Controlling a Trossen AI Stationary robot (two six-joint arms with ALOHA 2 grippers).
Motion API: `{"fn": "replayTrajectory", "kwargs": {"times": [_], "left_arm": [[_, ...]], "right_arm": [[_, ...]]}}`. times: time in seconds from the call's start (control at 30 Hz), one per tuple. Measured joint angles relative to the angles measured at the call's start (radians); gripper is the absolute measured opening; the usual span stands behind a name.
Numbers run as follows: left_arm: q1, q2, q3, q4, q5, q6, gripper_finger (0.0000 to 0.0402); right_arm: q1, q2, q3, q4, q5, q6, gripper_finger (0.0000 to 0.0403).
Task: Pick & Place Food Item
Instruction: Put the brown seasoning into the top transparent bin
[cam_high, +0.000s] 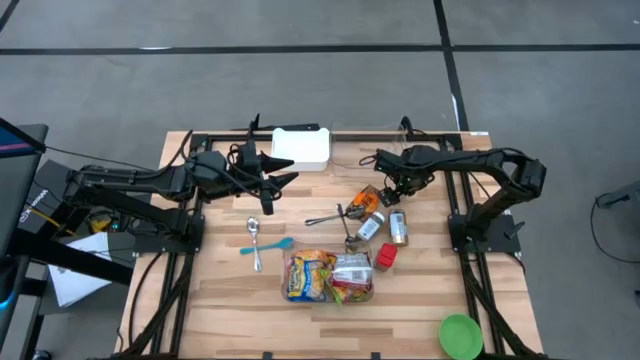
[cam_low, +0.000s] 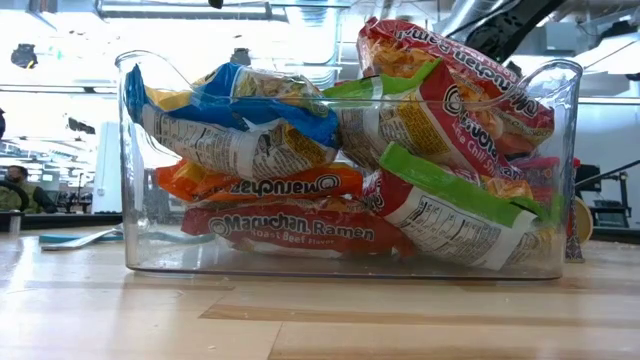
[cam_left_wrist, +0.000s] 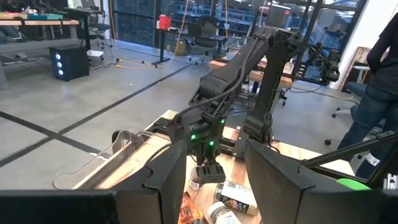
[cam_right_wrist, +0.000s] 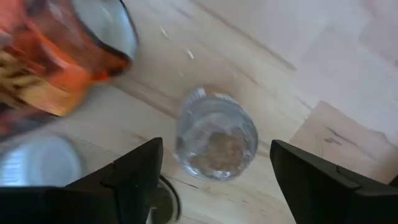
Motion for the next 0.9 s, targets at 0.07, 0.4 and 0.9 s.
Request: {"fn": "replayTrajectory", "kwargs": {"times": [0.07,0.4,0.9], "left_arm": [[0.0,0.0,0.0,0.0,0.0,0.0,0.0159],[0.0,0.0,0.0,0.0,0.0,0.0,0.0159],[0.0,0.0,0.0,0.0,0.0,-0.026,0.0159]], "right_arm": [[0.002,0.0,-0.021,0.009,0.0,0.0,0.0292],[0.005,-0.036,-0.031,0.05,-0.001,0.012,0.0292],[-0.031,-0.049,-0.031,0.057,-0.038,-0.004,0.0292]]}}
